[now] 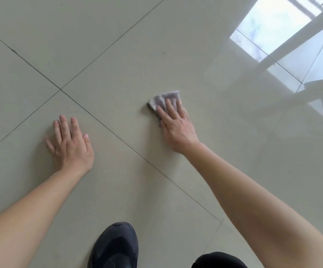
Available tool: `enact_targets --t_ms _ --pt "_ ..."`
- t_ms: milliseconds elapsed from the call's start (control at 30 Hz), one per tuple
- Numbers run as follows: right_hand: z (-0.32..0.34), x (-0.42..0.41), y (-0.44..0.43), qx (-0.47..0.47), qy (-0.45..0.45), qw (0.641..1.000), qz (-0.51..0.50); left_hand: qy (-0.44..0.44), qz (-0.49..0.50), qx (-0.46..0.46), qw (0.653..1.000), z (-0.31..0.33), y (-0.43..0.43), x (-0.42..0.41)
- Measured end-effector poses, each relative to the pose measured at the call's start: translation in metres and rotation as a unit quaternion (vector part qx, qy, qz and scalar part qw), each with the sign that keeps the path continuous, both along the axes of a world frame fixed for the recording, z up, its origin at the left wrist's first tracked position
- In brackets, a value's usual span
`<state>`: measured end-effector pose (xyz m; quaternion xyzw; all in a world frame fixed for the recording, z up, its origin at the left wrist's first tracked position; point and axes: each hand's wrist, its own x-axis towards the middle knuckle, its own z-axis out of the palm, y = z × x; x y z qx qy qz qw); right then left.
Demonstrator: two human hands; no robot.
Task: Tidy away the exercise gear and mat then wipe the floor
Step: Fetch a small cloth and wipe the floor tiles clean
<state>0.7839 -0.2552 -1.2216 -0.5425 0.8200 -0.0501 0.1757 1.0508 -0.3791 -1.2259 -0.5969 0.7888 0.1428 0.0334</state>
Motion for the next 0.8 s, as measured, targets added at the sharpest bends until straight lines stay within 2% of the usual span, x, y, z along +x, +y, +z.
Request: enact_targets --t_ms 33,100,167,200,233,267,333,400,433,500,567,633,733,800 --pt "-0.002 0.029 0.0 -0.011 -0.012 0.995 0.095 0.001 0.02 0.002 1.0 0.001 -0.008 0.001" --pt "-0.003 0.071 0.003 -0.012 -0.029 0.963 0.268 0.002 0.045 0.001 0.999 0.004 -0.024 0.003" --pt "-0.007 0.069 -0.004 -0.008 -0.027 0.924 0.381 0.001 0.052 0.0 0.999 0.006 -0.036 0.003" --pt "-0.009 0.053 -0.014 -0.015 -0.016 0.916 0.4 -0.002 0.049 0.0 0.999 0.007 -0.041 0.003" --pt "-0.008 0.033 -0.025 -0.015 0.0 0.923 0.384 -0.005 0.043 -0.001 0.999 0.007 -0.044 0.002" --pt "-0.008 0.01 -0.037 -0.012 0.012 0.944 0.328 -0.008 0.036 0.001 0.999 0.007 -0.047 0.001" --pt "-0.002 -0.044 -0.064 -0.006 0.028 0.993 0.112 -0.018 0.019 0.009 1.0 0.006 -0.051 -0.001" --pt "0.006 -0.089 -0.085 0.021 0.018 0.995 -0.099 -0.033 0.0 0.017 0.999 0.005 -0.054 -0.004" --pt "0.007 -0.101 -0.095 0.04 0.008 0.985 -0.166 -0.041 -0.006 0.018 0.999 0.003 -0.055 -0.004" --pt "0.005 -0.097 -0.113 0.06 0.009 0.979 -0.196 -0.055 -0.001 0.018 0.998 0.0 -0.061 -0.003" --pt "0.001 -0.06 -0.129 0.023 0.02 0.994 -0.104 -0.065 0.018 0.021 0.998 -0.002 -0.068 0.002" --pt "-0.006 -0.004 -0.138 -0.019 0.016 0.999 0.042 -0.061 0.035 0.03 0.997 -0.005 -0.074 0.007" --pt "-0.011 0.066 -0.141 -0.032 -0.005 0.965 0.26 -0.036 0.043 0.034 0.998 -0.01 -0.076 0.012" --pt "-0.009 0.066 -0.151 -0.008 0.013 0.928 0.371 -0.031 0.035 0.038 0.998 -0.013 -0.076 0.014"
